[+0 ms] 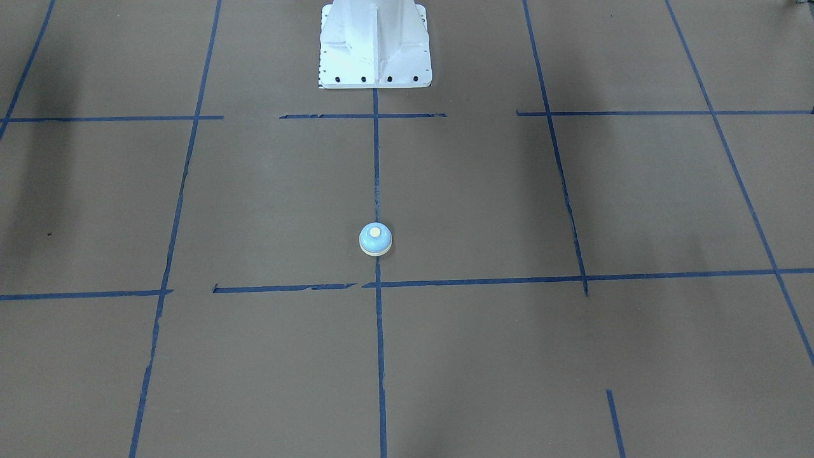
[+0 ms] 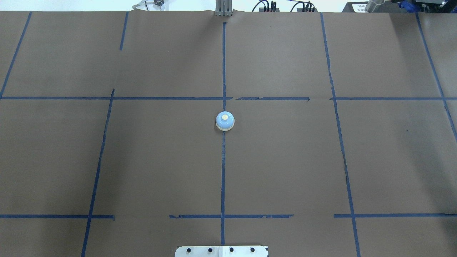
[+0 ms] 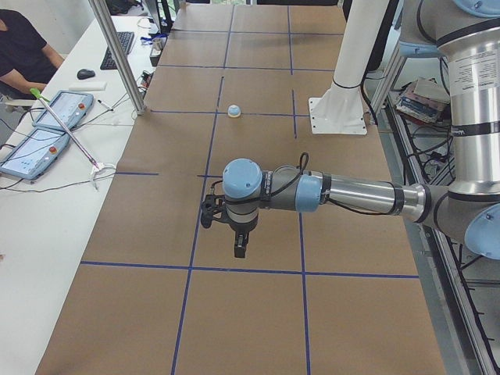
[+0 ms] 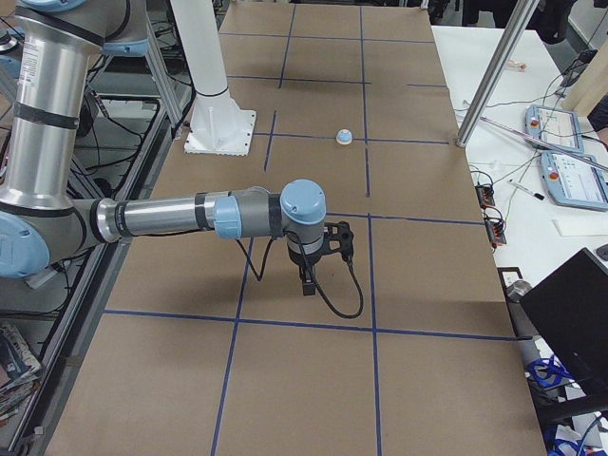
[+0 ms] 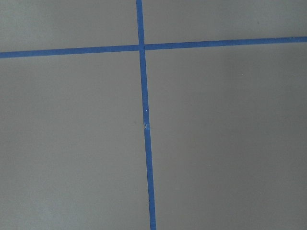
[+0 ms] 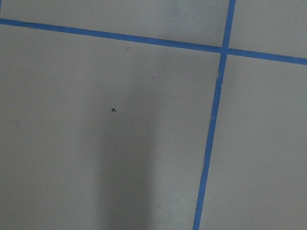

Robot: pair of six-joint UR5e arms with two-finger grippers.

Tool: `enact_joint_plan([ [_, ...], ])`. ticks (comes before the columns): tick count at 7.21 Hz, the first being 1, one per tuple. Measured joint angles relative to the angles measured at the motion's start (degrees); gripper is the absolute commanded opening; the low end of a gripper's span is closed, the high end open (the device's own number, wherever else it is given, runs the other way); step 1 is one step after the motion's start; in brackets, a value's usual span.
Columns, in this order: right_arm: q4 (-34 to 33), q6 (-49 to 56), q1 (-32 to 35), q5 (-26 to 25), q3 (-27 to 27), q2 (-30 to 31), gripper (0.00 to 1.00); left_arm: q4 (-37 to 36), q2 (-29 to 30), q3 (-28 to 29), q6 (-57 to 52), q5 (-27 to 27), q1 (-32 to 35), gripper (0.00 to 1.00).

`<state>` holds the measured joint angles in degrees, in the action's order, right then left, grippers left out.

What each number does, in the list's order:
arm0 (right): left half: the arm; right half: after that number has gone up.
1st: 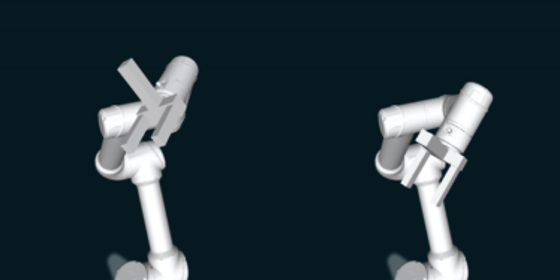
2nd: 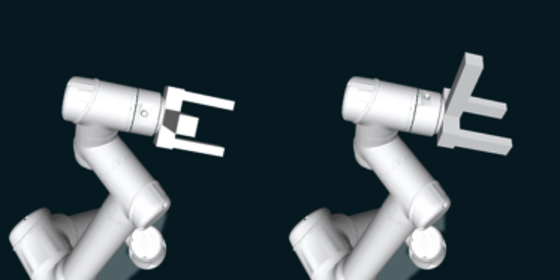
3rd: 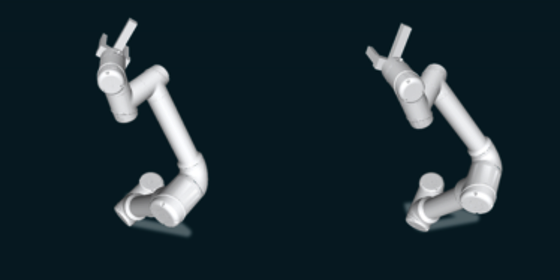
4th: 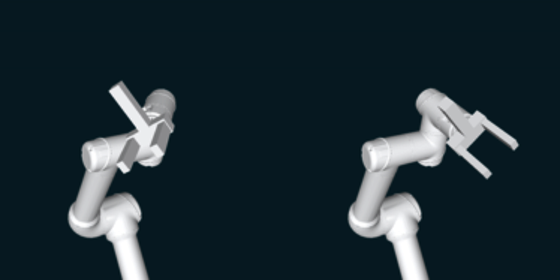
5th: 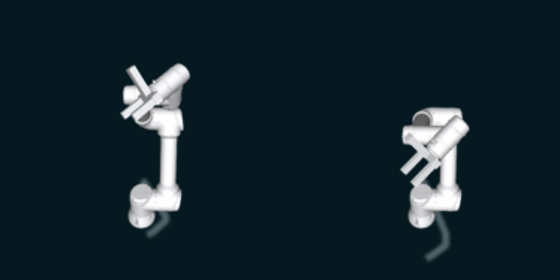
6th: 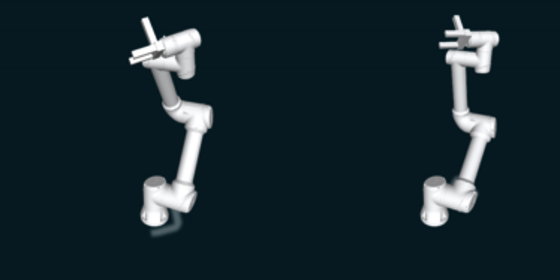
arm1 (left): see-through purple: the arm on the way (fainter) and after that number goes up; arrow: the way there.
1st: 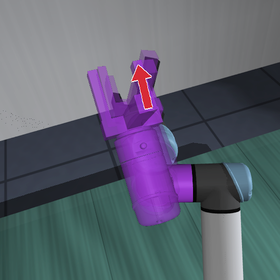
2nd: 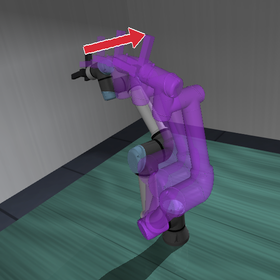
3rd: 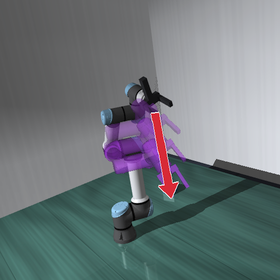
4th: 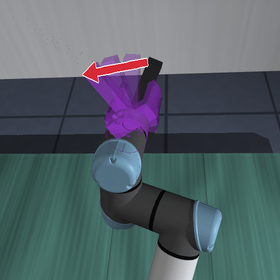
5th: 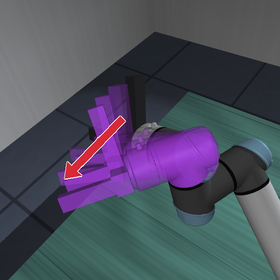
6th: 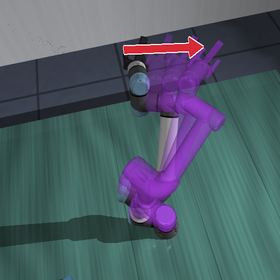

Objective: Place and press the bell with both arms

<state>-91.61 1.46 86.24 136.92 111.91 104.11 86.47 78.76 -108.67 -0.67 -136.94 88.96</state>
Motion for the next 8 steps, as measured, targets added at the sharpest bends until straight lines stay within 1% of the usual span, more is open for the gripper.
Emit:
enact_joint_plan([
  [3,-0.09,-0.99,-0.67,0.11,-1.51,-0.65,1.0,-0.66,1.08,0.41,-0.01,3.04,-1.34,1.0],
  [6,0.0,-4.17,-0.79,0.05,-1.94,-0.97,1.0,-0.72,0.21,1.84,0.11,2.92,-1.5,1.0],
  [8,-0.03,-4.41,-0.9,-0.06,-1.98,-1.29,1.0,-0.26,-0.23,2.06,0.06,1.06,-1.5,1.0],
])
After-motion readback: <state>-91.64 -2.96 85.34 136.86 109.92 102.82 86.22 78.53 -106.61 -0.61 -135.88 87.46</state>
